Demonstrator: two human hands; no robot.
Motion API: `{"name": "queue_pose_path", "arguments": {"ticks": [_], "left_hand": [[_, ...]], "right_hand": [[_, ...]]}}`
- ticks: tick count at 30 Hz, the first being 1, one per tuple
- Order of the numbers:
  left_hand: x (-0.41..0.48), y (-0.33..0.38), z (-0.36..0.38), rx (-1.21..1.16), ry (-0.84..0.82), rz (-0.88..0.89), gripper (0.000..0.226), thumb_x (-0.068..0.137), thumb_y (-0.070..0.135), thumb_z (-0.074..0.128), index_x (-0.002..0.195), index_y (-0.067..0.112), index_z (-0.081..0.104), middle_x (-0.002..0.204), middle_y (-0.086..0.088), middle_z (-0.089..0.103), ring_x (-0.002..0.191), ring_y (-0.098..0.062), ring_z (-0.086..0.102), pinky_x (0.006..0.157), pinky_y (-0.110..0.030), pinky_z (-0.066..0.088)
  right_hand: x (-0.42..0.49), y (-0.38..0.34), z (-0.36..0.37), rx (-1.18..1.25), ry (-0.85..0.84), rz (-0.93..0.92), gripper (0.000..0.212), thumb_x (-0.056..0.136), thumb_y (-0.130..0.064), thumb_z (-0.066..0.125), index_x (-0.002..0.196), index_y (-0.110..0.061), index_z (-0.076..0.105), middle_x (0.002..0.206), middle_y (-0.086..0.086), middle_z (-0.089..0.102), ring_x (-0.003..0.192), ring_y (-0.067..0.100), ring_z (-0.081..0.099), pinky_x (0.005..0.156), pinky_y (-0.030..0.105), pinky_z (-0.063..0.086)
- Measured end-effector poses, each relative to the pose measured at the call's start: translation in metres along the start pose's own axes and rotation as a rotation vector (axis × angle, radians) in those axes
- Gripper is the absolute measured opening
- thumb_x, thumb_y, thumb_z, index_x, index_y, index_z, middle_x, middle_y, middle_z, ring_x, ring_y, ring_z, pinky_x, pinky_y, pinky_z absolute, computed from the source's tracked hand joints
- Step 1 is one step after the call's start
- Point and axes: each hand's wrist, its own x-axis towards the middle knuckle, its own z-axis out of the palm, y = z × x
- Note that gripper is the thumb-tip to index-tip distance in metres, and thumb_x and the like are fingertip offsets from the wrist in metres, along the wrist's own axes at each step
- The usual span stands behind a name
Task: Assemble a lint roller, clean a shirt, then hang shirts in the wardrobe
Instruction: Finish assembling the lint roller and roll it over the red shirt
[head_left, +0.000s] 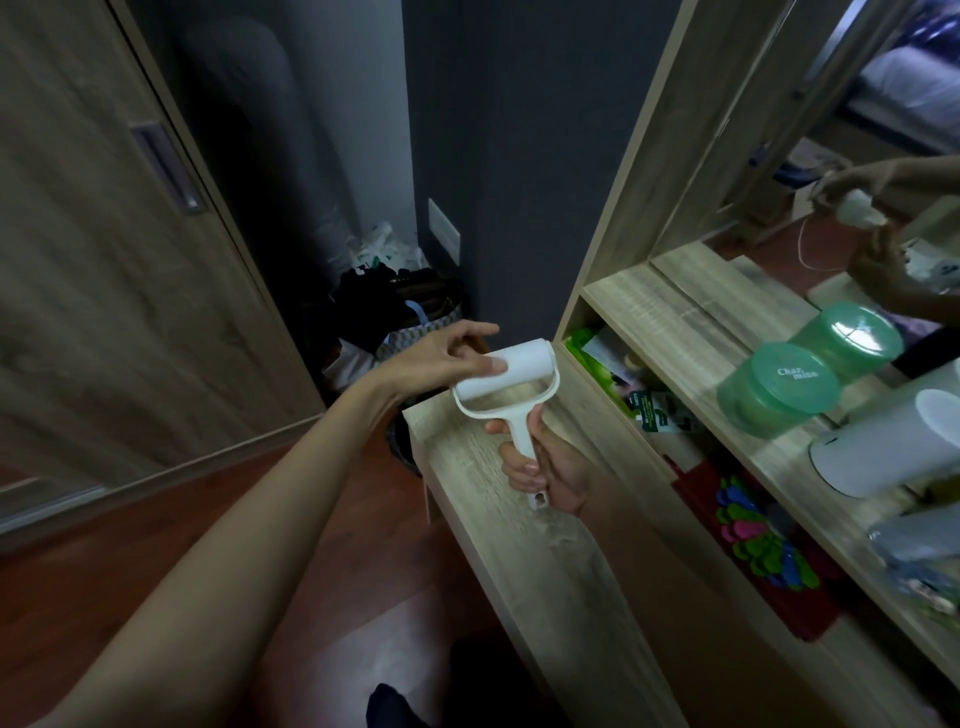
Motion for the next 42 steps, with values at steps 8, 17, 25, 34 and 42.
{"name": "queue_pose_path", "arguments": {"ticks": [8, 17, 25, 34, 42], "left_hand": [[0.007, -0.009, -0.018, -0.018, 0.277, -0.077, 0.039, 0.101, 0.009, 0.041, 0.139, 0.003, 0.043, 0.110, -0.010, 0.057, 0.091, -0.013, 0.057, 0.062, -0.009, 0.049], [-0.029, -0.030, -0.085, -0.208, 0.606, 0.076, 0.025, 0.102, 0.001, 0.037, 0.117, 0.002, 0.056, 0.085, -0.009, 0.065, 0.057, -0.001, 0.065, 0.058, -0.011, 0.050], [-0.066, -0.089, -0.191, 0.066, 1.015, 0.207, 0.021, 0.099, 0.020, 0.049, 0.110, 0.030, 0.063, 0.101, 0.005, 0.070, 0.090, -0.015, 0.069, 0.089, -0.036, 0.053], [-0.036, -0.152, -0.338, 0.618, 1.193, 0.201, 0.056, 0.099, 0.024, 0.050, 0.148, 0.007, 0.030, 0.157, -0.012, 0.027, 0.143, -0.025, 0.028, 0.115, -0.032, 0.023], [0.027, -0.132, -0.451, 0.951, 1.171, 0.156, 0.072, 0.095, 0.039, 0.050, 0.152, 0.012, 0.014, 0.159, -0.019, 0.012, 0.146, -0.038, 0.010, 0.116, -0.053, 0.022]], "right_hand": [[0.010, -0.003, 0.003, 0.042, -0.060, 0.008, 0.054, 0.083, -0.060, 0.058, 0.107, -0.013, 0.067, 0.050, -0.006, 0.047, 0.037, 0.001, 0.039, 0.038, 0.013, 0.037], [0.064, -0.018, 0.019, -0.003, -0.102, 0.044, 0.057, 0.080, -0.060, 0.061, 0.111, -0.013, 0.067, 0.051, -0.006, 0.043, 0.038, 0.002, 0.037, 0.039, 0.015, 0.033], [0.176, -0.012, 0.061, 0.010, -0.233, 0.121, 0.054, 0.088, -0.051, 0.057, 0.121, -0.009, 0.061, 0.056, -0.005, 0.044, 0.044, 0.003, 0.039, 0.043, 0.015, 0.035], [0.337, -0.017, 0.119, 0.037, -0.224, 0.056, 0.052, 0.085, -0.051, 0.062, 0.117, -0.009, 0.064, 0.055, -0.004, 0.044, 0.043, 0.003, 0.039, 0.041, 0.014, 0.034], [0.422, -0.035, 0.150, 0.089, -0.195, -0.043, 0.050, 0.087, -0.048, 0.060, 0.119, -0.009, 0.063, 0.057, -0.003, 0.045, 0.045, 0.005, 0.041, 0.043, 0.016, 0.035]]}}
